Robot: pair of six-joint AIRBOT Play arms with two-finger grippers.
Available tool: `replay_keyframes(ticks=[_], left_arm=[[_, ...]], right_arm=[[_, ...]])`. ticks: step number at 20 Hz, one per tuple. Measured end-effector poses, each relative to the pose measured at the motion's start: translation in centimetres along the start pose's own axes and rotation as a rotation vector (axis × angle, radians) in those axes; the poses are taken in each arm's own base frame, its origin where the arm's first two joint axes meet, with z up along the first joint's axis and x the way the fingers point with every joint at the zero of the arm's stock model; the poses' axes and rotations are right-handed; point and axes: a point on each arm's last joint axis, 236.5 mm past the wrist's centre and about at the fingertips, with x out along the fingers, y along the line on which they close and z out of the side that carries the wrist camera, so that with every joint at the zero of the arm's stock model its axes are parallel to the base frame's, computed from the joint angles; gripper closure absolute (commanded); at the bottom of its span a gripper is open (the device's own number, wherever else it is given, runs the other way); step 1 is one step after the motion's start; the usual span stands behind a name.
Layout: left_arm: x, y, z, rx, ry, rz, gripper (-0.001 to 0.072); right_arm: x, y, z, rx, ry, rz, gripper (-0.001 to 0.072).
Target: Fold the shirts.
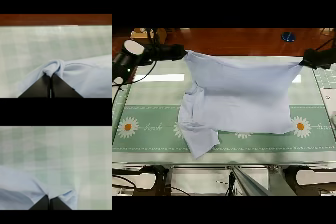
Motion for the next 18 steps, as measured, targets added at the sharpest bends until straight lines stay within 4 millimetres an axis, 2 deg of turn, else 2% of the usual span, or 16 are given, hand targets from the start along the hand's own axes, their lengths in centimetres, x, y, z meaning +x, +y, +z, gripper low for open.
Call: replay_keyframes(ticks=[1, 2, 3, 4, 5, 6, 7, 10, 11, 12, 13, 15, 18], left_arm=[[0.7, 0.2, -0.9, -0.005, 0.027, -0.004, 0.0687], [1.2, 0.4, -1.7, -0.011, 0.053, -0.008, 0.0686], [1.6, 0.4, -2.6, -0.015, 0.081, -0.015, 0.0664], [1.7, 0.4, -2.9, -0.017, 0.095, -0.020, 0.0535], [1.6, 0.3, -3.0, -0.017, 0.106, -0.026, 0.0377], [1.3, 0.4, -2.6, -0.016, 0.106, -0.030, 0.0252], [0.8, 0.5, -2.0, -0.013, 0.105, -0.036, 0.0227], [-2.6, 1.1, 0.5, -0.008, 0.115, -0.060, 0.0250], [-4.0, 1.6, 0.5, -0.030, 0.148, -0.065, 0.0371], [-5.3, 2.3, -0.2, -0.057, 0.199, -0.063, 0.0449], [-6.6, 3.3, -1.7, -0.088, 0.269, -0.054, 0.0448], [-9.3, 5.3, -5.8, -0.161, 0.423, -0.020, 0.0445], [-12.5, 7.0, -12.3, -0.301, 0.553, 0.019, 0.0443]], right_arm=[[1.0, 0.0, -0.4, -0.004, 0.021, -0.007, 0.0678], [1.8, 0.1, -0.8, -0.006, 0.039, -0.010, 0.0643], [2.3, 0.2, -1.0, -0.004, 0.049, -0.009, 0.0523], [2.6, 0.3, -1.2, -0.002, 0.058, -0.007, 0.0395], [2.6, 0.4, -1.3, -0.003, 0.067, -0.004, 0.0314], [2.4, 0.5, -1.4, -0.006, 0.078, 0.001, 0.0296], [1.9, 0.6, -1.4, -0.019, 0.090, 0.005, 0.0296], [-1.0, 0.1, -1.8, -0.069, 0.141, -0.011, 0.0306], [-2.3, -0.6, -2.1, -0.078, 0.159, -0.032, 0.0361], [-3.3, -1.6, -2.7, -0.085, 0.189, -0.069, 0.0385], [-4.3, -3.0, -3.6, -0.081, 0.227, -0.113, 0.0385], [-6.1, -6.0, -6.1, -0.035, 0.301, -0.193, 0.0384], [-7.3, -8.6, -11.1, 0.062, 0.388, -0.213, 0.0380]])
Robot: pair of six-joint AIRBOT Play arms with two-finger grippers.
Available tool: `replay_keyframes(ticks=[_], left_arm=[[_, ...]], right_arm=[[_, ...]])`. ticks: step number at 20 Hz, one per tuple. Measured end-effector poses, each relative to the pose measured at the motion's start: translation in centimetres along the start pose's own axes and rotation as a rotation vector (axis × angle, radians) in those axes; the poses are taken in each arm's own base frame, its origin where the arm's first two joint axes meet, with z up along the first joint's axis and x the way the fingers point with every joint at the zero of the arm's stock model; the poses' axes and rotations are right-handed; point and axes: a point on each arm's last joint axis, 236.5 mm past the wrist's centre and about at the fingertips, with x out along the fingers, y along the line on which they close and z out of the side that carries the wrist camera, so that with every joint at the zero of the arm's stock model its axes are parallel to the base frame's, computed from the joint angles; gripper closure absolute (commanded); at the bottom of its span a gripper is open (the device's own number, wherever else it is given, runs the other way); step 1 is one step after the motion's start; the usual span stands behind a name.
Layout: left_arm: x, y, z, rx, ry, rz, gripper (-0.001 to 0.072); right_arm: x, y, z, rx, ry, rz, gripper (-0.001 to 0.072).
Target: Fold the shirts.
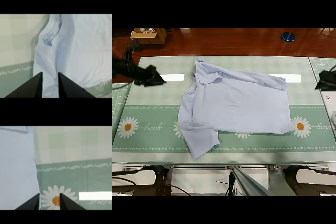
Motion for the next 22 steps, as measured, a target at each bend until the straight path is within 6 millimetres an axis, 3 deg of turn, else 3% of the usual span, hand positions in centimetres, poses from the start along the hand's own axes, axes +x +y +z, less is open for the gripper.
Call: replay_keyframes(ticks=[4, 5, 6, 10, 14, 16, 19, 20, 21, 22], left_arm=[[2.4, 1.6, -7.9, -0.125, 0.079, -0.030, 0.0420], [3.1, 1.9, -9.7, -0.143, 0.100, -0.034, 0.0387], [3.7, 2.0, -11.3, -0.156, 0.123, -0.044, 0.0254], [6.0, 2.6, -16.0, -0.206, 0.192, -0.060, 0.0228], [7.9, 3.7, -17.7, -0.244, 0.198, -0.043, 0.0228], [9.0, 3.8, -17.7, -0.253, 0.188, -0.048, 0.0228], [10.6, 2.4, -16.6, -0.275, 0.154, -0.111, 0.0230], [11.1, 2.1, -16.2, -0.280, 0.142, -0.126, 0.0279], [11.7, 1.9, -15.8, -0.282, 0.130, -0.130, 0.0518], [12.3, 2.2, -15.5, -0.280, 0.117, -0.120, 0.0685]], right_arm=[[3.1, -2.2, -5.7, 0.124, 0.033, 0.044, 0.0345], [3.7, -2.2, -6.7, 0.150, 0.030, 0.067, 0.0316], [4.4, -2.3, -7.7, 0.178, 0.030, 0.092, 0.0280], [6.1, -1.5, -9.8, 0.244, 0.032, 0.189, 0.0278], [6.6, -0.4, -10.1, 0.264, 0.020, 0.254, 0.0279], [6.6, 0.1, -10.1, 0.267, 0.016, 0.280, 0.0279], [6.3, 0.8, -10.1, 0.266, 0.014, 0.314, 0.0279], [6.1, 1.0, -10.1, 0.264, 0.010, 0.319, 0.0279], [5.9, 1.1, -10.1, 0.262, 0.005, 0.321, 0.0279], [5.6, 1.2, -10.1, 0.258, -0.003, 0.321, 0.0278]])
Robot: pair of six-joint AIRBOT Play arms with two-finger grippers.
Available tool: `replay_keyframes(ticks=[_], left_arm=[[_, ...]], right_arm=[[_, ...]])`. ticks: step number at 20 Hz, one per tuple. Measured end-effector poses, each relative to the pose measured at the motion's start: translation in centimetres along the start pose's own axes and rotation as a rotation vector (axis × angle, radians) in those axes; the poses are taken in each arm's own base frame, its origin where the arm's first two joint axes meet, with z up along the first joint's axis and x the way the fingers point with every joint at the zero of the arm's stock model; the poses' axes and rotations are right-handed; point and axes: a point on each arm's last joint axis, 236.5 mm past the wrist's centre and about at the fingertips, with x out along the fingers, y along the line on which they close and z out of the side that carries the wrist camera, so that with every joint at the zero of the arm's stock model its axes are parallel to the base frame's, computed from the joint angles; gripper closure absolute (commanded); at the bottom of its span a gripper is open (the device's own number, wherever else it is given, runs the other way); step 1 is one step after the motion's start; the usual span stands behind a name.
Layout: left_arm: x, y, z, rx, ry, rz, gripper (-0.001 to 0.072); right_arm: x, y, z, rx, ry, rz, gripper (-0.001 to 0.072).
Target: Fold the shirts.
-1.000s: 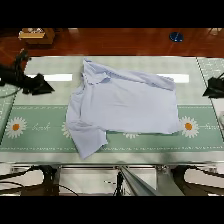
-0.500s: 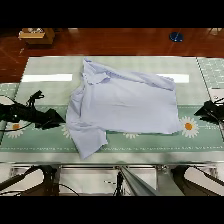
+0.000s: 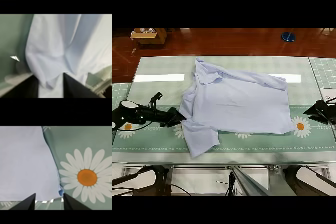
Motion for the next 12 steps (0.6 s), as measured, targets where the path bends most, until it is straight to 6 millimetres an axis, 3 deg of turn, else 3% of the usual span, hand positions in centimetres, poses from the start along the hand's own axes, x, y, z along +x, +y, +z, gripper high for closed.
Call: replay_keyframes(ticks=[2, 4, 7, 12], left_arm=[[0.6, -0.1, 0.2, 0.004, -0.001, -0.005, 0.0687], [0.8, -0.3, 0.1, 0.003, 0.005, -0.019, 0.0687], [0.5, 0.0, 0.0, -0.002, 0.013, -0.035, 0.0687], [-0.3, 0.5, -0.4, 0.003, 0.031, -0.056, 0.0687]], right_arm=[[-0.5, 0.4, 0.0, -0.012, -0.020, 0.002, 0.0279], [-1.0, 0.6, 0.0, -0.020, -0.035, -0.003, 0.0202], [-1.0, -0.2, -0.9, -0.007, -0.019, -0.017, 0.0185], [2.0, -1.1, -5.1, 0.082, 0.089, 0.048, 0.0185]])
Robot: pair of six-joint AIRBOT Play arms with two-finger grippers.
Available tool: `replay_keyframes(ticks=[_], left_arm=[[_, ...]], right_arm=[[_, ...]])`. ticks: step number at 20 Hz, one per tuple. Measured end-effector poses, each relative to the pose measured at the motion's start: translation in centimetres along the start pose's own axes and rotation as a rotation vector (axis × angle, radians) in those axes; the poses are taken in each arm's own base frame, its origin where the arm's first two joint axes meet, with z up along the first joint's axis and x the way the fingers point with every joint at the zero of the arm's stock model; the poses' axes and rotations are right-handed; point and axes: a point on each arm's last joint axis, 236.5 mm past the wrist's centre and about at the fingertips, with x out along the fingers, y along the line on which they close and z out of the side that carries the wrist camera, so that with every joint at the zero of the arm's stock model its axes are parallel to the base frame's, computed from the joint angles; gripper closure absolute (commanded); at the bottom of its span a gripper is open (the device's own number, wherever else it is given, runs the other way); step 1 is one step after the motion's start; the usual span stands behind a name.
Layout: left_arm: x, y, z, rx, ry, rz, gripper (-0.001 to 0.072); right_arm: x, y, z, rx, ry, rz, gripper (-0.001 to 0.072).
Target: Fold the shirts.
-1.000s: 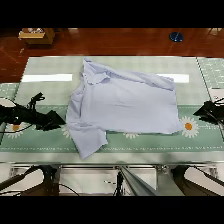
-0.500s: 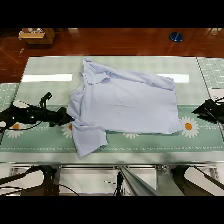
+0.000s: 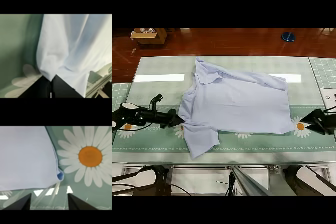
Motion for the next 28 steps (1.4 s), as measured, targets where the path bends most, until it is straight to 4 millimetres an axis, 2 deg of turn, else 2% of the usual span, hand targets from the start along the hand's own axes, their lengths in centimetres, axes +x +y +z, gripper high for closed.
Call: replay_keyframes(ticks=[3, 5, 15, 16, 17, 18, 21, 22, 24, 26, 28], left_arm=[[-0.2, -0.1, -0.2, 0.003, 0.009, -0.014, 0.0687], [-0.2, -0.2, -0.3, 0.010, 0.011, -0.018, 0.0687], [-0.3, -0.5, -0.4, 0.023, 0.017, -0.034, 0.0687], [-0.3, -0.5, -0.4, 0.022, 0.017, -0.034, 0.0687], [-0.3, -0.5, -0.4, 0.023, 0.017, -0.034, 0.0687], [-0.3, -0.5, -0.4, 0.023, 0.017, -0.036, 0.0687], [-0.4, -0.7, -0.2, 0.032, 0.014, -0.038, 0.0689], [-0.8, -1.0, 0.1, 0.047, 0.006, -0.040, 0.0689], [-2.1, -2.7, 1.3, 0.104, -0.031, -0.058, 0.0690], [-5.3, -6.2, 3.9, 0.205, -0.137, -0.084, 0.0689], [-10.4, -11.8, 6.6, 0.351, -0.296, -0.119, 0.0689]], right_arm=[[2.1, -0.7, -1.6, 0.039, 0.036, 0.019, 0.0185], [3.1, -0.8, -1.8, 0.060, 0.024, 0.032, 0.0187], [7.0, 0.2, -0.2, 0.112, -0.067, 0.013, 0.0209], [7.4, 0.5, -0.2, 0.119, -0.061, 0.016, 0.0343], [7.9, 0.6, -0.2, 0.115, -0.055, 0.007, 0.0542], [8.5, 0.6, -0.3, 0.117, -0.042, 0.001, 0.0677], [9.4, 1.8, -0.3, 0.071, -0.020, 0.017, 0.0679], [9.1, 2.2, 0.0, 0.029, -0.030, 0.017, 0.0680], [6.8, 4.7, 1.8, -0.065, -0.092, 0.055, 0.0680], [2.6, 8.0, 3.7, -0.183, -0.193, 0.085, 0.0680], [-3.8, 12.5, 6.1, -0.305, -0.384, 0.119, 0.0680]])
